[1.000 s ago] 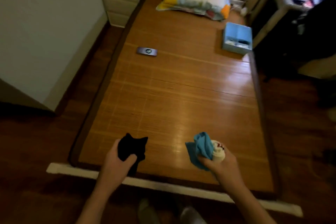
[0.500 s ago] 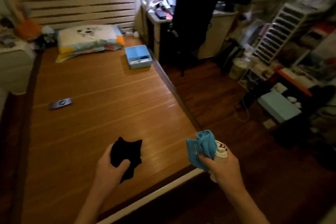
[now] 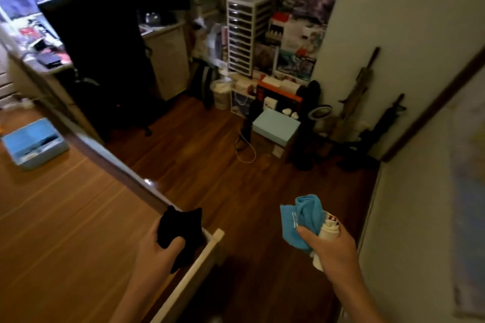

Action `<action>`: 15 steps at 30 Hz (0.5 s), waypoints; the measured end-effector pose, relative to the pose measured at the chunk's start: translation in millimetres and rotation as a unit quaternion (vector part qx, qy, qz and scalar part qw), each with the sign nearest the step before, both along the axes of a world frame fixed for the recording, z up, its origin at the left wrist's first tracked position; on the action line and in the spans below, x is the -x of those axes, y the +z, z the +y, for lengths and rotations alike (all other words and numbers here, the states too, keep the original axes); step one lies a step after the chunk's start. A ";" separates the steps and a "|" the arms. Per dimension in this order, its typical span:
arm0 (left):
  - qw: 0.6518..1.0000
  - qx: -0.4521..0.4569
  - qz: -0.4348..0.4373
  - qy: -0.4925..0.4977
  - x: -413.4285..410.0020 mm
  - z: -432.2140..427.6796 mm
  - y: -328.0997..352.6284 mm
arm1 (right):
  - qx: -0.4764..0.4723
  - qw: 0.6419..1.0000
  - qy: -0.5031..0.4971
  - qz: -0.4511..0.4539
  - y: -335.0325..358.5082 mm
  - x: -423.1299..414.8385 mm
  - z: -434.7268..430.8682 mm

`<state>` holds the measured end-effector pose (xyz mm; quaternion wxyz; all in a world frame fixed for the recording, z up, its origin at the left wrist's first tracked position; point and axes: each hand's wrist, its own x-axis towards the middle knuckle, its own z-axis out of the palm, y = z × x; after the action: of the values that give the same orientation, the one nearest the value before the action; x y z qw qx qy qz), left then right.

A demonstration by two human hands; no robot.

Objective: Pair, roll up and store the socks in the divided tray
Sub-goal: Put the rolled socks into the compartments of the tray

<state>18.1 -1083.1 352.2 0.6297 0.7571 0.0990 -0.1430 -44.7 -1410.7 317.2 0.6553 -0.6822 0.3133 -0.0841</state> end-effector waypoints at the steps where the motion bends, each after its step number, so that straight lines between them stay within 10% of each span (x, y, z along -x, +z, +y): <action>1: 1.000 0.011 0.003 -0.012 -12.2 -18.2 1.1 | -0.006 1.000 -0.010 -0.001 -1.2 -9.1 -14.8; 15: 0.999 0.028 -0.022 -0.012 -289.9 -188.5 -40.2 | 0.022 1.000 0.007 0.008 -10.6 -270.2 -156.3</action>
<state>307.9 -1271.6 312.0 0.6507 0.7434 0.0724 -0.1366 225.5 -1567.1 306.6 0.6382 -0.6993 0.3116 -0.0812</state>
